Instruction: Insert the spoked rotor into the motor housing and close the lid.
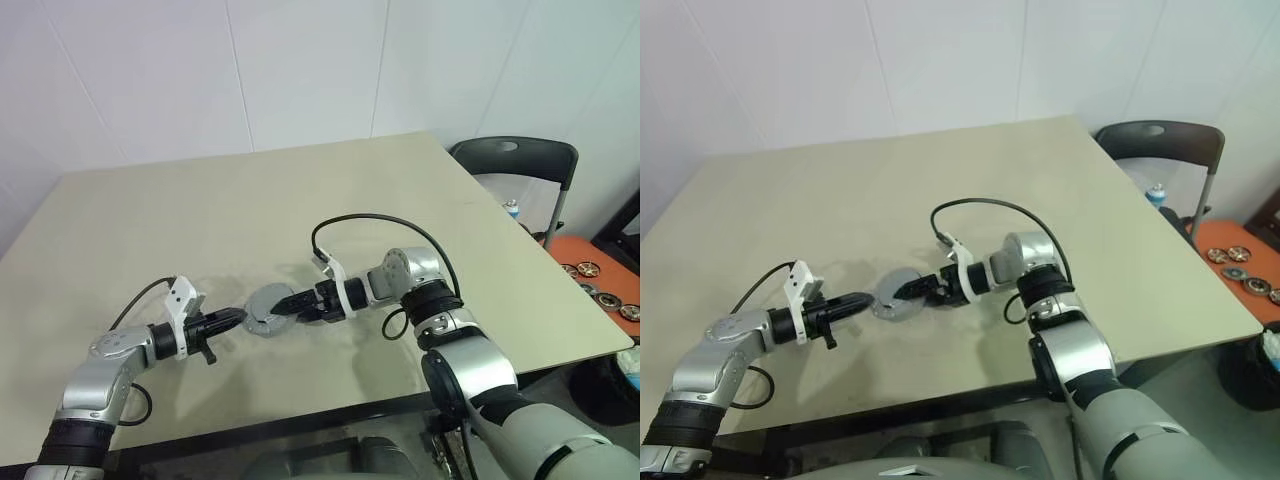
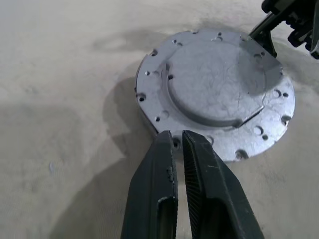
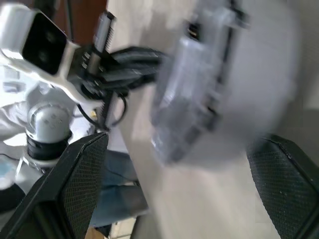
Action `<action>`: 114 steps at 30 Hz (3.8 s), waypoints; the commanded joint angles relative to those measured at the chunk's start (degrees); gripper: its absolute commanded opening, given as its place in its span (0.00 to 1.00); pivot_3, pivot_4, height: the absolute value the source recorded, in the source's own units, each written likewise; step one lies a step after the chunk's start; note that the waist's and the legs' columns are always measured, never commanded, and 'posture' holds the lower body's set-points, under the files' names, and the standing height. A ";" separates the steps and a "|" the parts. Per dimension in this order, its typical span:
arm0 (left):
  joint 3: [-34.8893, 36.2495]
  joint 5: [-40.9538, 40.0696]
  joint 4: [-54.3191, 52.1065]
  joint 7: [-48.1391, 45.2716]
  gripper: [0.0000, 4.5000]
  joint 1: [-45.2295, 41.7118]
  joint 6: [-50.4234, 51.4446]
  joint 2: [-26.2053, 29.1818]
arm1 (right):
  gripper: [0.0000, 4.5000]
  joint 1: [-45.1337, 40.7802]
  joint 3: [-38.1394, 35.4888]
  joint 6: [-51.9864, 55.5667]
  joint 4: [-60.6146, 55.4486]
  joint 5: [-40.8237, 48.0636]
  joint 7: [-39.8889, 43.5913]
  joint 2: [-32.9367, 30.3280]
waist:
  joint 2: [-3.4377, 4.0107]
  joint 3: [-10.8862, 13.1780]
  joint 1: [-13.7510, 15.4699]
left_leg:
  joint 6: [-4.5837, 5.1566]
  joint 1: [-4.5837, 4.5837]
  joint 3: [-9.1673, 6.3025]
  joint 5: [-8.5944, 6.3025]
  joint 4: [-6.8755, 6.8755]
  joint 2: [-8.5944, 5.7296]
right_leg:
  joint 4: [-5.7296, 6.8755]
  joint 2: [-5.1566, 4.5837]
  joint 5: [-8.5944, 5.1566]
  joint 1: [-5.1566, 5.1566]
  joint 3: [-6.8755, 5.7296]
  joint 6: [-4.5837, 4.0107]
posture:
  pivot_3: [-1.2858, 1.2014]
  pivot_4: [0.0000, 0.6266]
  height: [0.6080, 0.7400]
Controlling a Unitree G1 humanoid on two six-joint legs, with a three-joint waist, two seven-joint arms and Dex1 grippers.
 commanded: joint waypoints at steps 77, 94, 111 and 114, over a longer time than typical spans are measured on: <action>16.97 -14.05 -12.34 11.13 0.09 3.11 13.90 1.17 | 0.50 -2.72 -32.74 -13.97 11.57 17.05 -30.18 10.03 | -0.16 -0.05 -2.00 | -0.01 0.37 0.00 0.01 -0.17 0.08 | -0.06 0.12 0.01 0.34 0.04 -0.01 | 0.52 0.00 1.00; 25.27 -35.95 -11.03 20.71 0.09 0.15 28.90 -7.60 | 0.50 -6.01 -35.95 -12.87 8.43 23.66 -30.40 10.60 | -0.23 -0.10 -2.02 | -0.02 -0.14 0.02 0.01 -0.04 0.07 | 0.05 0.08 0.03 -0.19 0.06 -0.03 | 0.52 0.00 1.00; 27.69 -47.89 -6.94 31.25 0.79 -1.28 32.52 -13.59 | 0.50 -6.12 -33.30 -13.56 8.84 22.06 -31.40 9.21 | -0.29 -0.13 -1.99 | -0.24 -0.14 0.04 0.13 0.00 0.06 | 0.08 0.08 0.04 -0.19 0.08 -0.03 | 0.52 0.00 1.00; 27.14 -48.36 -6.58 31.37 0.79 -1.09 33.04 -13.97 | 0.50 -6.08 -32.88 -13.86 9.22 21.71 -31.90 8.96 | -0.31 -0.14 -1.99 | -0.27 -0.14 0.05 0.15 0.01 0.05 | 0.08 0.08 0.04 -0.19 0.08 -0.04 | 0.52 0.00 1.00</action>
